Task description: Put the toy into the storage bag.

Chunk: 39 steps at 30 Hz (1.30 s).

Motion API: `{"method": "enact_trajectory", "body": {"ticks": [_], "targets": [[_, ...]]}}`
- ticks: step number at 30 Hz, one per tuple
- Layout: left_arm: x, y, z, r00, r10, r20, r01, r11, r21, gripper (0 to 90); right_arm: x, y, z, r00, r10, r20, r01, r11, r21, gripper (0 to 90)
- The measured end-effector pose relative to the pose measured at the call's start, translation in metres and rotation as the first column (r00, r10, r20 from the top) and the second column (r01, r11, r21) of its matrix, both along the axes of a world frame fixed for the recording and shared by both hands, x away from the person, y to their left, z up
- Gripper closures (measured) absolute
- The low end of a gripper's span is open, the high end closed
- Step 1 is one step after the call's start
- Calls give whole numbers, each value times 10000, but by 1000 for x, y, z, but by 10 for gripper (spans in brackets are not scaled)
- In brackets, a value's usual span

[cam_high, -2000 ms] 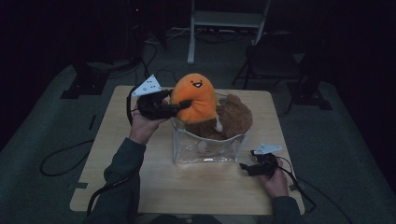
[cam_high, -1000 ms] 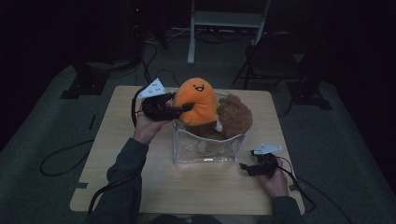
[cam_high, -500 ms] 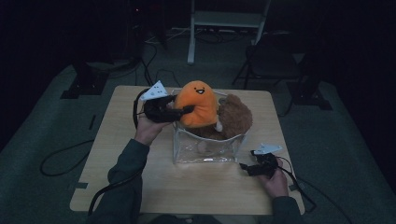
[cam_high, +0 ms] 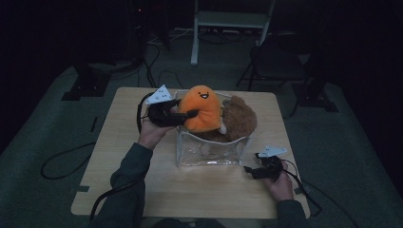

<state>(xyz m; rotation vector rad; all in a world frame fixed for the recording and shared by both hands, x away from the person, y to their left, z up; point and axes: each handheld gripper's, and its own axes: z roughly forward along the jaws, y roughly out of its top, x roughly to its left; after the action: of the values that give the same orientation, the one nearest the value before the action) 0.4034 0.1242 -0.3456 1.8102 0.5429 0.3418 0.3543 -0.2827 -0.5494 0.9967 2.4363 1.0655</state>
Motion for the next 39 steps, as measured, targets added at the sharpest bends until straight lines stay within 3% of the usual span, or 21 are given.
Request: {"method": "enact_trajectory", "body": {"ticks": [22, 39], "targets": [[0, -5, -12, 10000, 91, -21, -89, 9989, 470, 417, 0, 0, 0, 10000, 9, 11, -9, 10000, 1, 179], [-4, -10, -18, 9996, 244, 136, -258, 9936, 1104, 407, 0, 0, 0, 10000, 6, -2, -6, 10000, 6, 179]]}}
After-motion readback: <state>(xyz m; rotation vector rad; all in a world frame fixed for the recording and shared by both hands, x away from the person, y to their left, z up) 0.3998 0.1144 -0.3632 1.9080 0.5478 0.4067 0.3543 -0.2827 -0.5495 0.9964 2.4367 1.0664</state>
